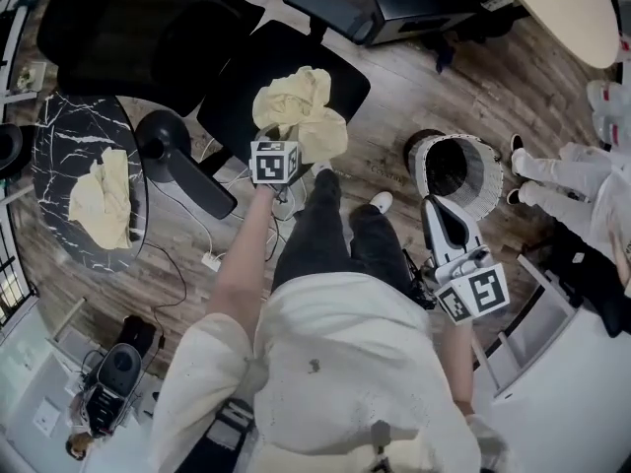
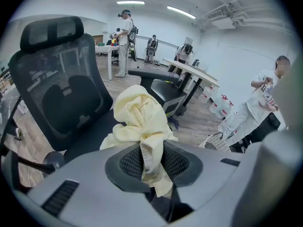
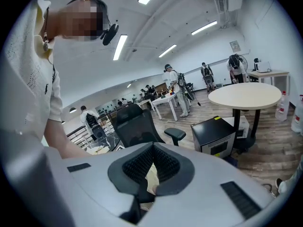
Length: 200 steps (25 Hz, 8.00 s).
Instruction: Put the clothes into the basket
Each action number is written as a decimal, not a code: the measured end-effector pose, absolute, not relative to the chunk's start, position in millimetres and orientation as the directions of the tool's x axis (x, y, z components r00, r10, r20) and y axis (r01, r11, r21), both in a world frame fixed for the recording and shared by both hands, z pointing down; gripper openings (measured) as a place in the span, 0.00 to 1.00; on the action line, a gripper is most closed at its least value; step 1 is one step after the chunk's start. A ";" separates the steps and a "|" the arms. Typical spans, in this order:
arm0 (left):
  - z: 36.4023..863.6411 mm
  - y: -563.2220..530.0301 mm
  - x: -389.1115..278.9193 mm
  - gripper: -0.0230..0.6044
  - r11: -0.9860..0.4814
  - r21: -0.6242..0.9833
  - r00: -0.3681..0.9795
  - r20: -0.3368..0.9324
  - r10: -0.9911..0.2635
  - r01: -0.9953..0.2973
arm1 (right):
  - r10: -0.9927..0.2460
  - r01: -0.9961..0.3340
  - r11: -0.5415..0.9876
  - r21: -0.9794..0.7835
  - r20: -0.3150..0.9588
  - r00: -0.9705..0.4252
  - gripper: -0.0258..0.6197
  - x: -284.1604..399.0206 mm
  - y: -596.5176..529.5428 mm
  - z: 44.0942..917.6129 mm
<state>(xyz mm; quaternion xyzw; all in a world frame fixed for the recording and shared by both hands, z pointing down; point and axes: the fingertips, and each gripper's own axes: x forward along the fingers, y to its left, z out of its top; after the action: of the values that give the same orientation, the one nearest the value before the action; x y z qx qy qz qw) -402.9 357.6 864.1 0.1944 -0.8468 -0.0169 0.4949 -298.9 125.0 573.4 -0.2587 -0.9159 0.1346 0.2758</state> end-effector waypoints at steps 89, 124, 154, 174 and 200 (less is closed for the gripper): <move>395.5 -184.1 -48.8 0.20 0.233 0.187 -0.195 0.201 -0.960 -0.954 | -0.211 -0.218 0.940 -0.261 0.057 -0.976 0.05 161.1 -334.8 361.5; 512.3 -311.8 -37.8 0.20 -0.151 0.250 0.250 0.436 -0.864 -0.956 | -0.589 -0.603 0.749 -0.274 0.141 -0.796 0.05 192.5 -361.1 374.3; 668.0 -367.5 -57.5 0.20 -0.223 0.256 0.339 0.675 -0.655 -0.941 | -0.746 -0.778 0.581 -0.241 0.225 -0.627 0.05 204.4 -370.8 399.6; 751.7 -399.5 -35.2 0.21 -0.349 0.210 0.365 0.802 -0.473 -0.913 | -0.779 -0.821 0.519 -0.239 0.263 -0.569 0.05 220.6 -367.2 412.3; 842.2 -408.9 -23.8 0.22 -0.479 0.166 0.312 0.918 -0.243 -0.862 | -0.824 -0.872 0.416 -0.260 0.299 -0.482 0.05 233.1 -383.5 434.3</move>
<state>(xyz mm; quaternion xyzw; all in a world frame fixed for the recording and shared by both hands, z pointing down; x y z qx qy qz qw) -23.8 -408.9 842.2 0.7332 -0.3768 0.4494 0.3442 233.1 -383.5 434.3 0.5052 -0.8390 0.1924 0.0624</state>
